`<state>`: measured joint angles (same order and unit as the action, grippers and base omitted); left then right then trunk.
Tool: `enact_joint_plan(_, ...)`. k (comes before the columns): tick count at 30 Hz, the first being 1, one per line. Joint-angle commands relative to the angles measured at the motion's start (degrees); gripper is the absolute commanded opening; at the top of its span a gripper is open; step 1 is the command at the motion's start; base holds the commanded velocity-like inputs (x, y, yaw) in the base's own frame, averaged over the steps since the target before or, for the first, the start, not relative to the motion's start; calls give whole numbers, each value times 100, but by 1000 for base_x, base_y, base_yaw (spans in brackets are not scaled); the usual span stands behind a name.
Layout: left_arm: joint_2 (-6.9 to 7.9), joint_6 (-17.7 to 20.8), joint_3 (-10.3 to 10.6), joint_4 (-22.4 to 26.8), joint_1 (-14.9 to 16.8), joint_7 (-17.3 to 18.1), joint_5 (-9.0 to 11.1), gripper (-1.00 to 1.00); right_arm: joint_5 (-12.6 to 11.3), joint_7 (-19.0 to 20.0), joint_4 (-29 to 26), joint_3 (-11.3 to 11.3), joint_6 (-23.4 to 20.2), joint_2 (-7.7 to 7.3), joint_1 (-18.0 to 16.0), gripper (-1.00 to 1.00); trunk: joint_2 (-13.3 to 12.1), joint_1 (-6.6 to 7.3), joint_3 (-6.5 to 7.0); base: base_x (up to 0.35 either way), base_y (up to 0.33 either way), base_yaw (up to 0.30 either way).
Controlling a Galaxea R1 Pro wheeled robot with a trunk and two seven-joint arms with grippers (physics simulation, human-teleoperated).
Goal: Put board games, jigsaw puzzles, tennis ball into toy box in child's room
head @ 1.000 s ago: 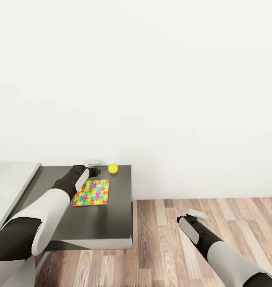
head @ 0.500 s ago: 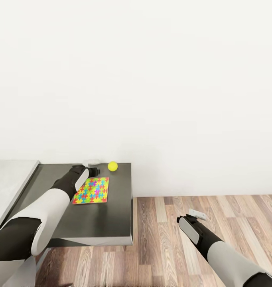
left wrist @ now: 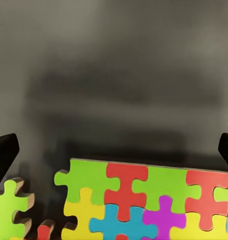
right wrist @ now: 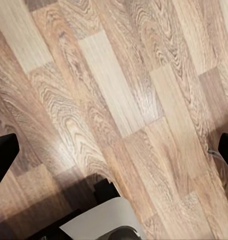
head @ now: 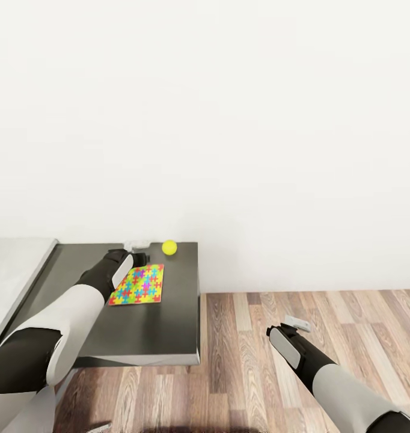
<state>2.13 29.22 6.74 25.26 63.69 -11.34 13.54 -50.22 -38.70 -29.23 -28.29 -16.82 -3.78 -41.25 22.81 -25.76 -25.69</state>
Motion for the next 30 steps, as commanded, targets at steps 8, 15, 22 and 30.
enact_joint_plan(8, 6, -109, 47, 8, 3, -39, 61, 100, -22, -40, -13, -45, -40, -8, -5, 100, 11, -3, -84, 0, 0, 0)
enact_joint_plan(15, 6, -305, 46, 8, 3, -31, 66, 100, -16, -41, -13, -45, -40, -8, -5, 100, 11, -3, -149, 0, 0, 0)
enact_joint_plan(22, 6, -327, 46, 5, 3, -30, 69, 100, -14, -41, -13, -45, -40, -8, -5, 100, 11, -3, -195, 0, 0, 0)
enact_joint_plan(30, 6, -330, 45, 5, 3, -27, 70, 100, -14, -39, -13, -45, -33, -1, -5, 100, 11, -3, -201, 0, 0, 0)
